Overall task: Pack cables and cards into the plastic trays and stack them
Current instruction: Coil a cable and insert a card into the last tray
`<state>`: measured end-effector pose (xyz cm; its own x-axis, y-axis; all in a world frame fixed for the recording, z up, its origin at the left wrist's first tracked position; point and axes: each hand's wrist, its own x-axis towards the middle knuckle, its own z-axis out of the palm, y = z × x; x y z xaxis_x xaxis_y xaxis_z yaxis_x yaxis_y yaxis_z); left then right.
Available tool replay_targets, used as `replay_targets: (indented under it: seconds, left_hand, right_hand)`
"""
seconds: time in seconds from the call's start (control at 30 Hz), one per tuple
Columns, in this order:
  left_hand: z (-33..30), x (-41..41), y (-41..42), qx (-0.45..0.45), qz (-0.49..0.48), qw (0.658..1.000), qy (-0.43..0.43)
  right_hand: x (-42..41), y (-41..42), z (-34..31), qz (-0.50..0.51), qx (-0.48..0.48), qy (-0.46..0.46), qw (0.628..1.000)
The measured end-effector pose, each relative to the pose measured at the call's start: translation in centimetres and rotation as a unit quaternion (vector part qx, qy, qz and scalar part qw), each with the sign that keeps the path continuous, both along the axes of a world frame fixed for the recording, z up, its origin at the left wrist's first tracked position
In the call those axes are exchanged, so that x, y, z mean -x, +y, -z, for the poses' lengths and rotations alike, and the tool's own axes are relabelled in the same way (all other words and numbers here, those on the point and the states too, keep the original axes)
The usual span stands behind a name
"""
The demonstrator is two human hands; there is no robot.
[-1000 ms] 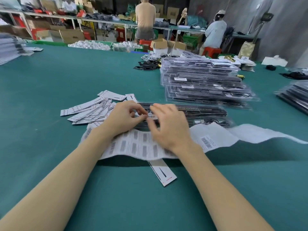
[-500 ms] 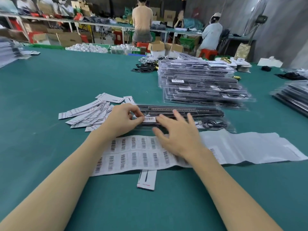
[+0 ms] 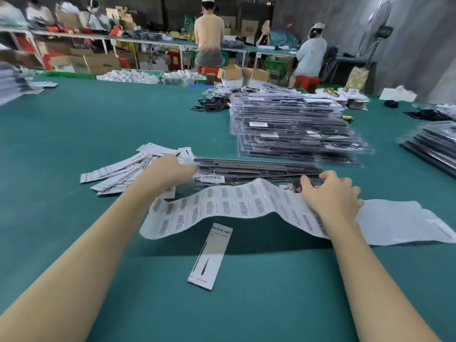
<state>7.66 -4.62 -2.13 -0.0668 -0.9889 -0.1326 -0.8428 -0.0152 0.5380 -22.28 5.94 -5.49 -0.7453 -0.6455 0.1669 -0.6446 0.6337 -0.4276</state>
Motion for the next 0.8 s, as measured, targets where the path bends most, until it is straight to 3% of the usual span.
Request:
replay_targets:
  seconds: [0.17, 0.2, 0.27, 0.33, 0.43, 0.5, 0.57, 0.63, 0.7, 0.8]
  left_hand:
    - [-0.8, -0.1, -0.5, -0.055, -0.049, 0.966, 0.247]
    - [-1.0, 0.1, -0.3, -0.084, -0.047, 0.94, 0.329]
    - [-1.1, 0.3, 0.1, -0.171, -0.04, 0.852, 0.493]
    - [-0.6, 0.5, 0.6, -0.23, -0.022, 0.782, 0.579]
    - [0.2, 1.0, 0.7, -0.204, -0.011, 0.775, 0.598]
    - [0.7, 1.2, 0.5, -0.169, -0.024, 0.781, 0.6]
    - [0.9, 1.6, 0.1, -0.145, -0.046, 0.774, 0.614]
    - [1.0, 2.0, -0.4, -0.128, -0.051, 0.76, 0.635]
    - [0.8, 2.6, -0.7, -0.127, -0.039, 0.737, 0.663]
    - [0.0, 4.1, -1.6, -0.118, -0.026, 0.714, 0.69]
  right_hand:
    - [-0.8, -0.1, 0.5, 0.001, 0.021, -0.004, 1.0]
    - [-1.0, -0.1, 0.5, -0.003, 0.027, -0.006, 1.0]
    - [-1.7, -0.1, 0.4, -0.027, 0.036, -0.006, 0.999]
    - [-2.6, -0.2, 0.4, -0.065, 0.037, 0.007, 0.997]
    - [-3.3, -0.3, 0.5, -0.106, 0.063, 0.024, 0.992]
    - [-3.5, -0.2, 0.4, -0.129, 0.165, 0.043, 0.977]
    - [-3.9, 0.2, -0.1, -0.153, 0.307, 0.107, 0.933]
    - [-4.6, 0.4, -0.4, -0.175, 0.39, 0.152, 0.891]
    - [-5.4, 0.4, -0.1, -0.222, 0.376, 0.14, 0.889]
    - [-5.9, -0.2, 1.0, -0.276, 0.263, 0.101, 0.919]
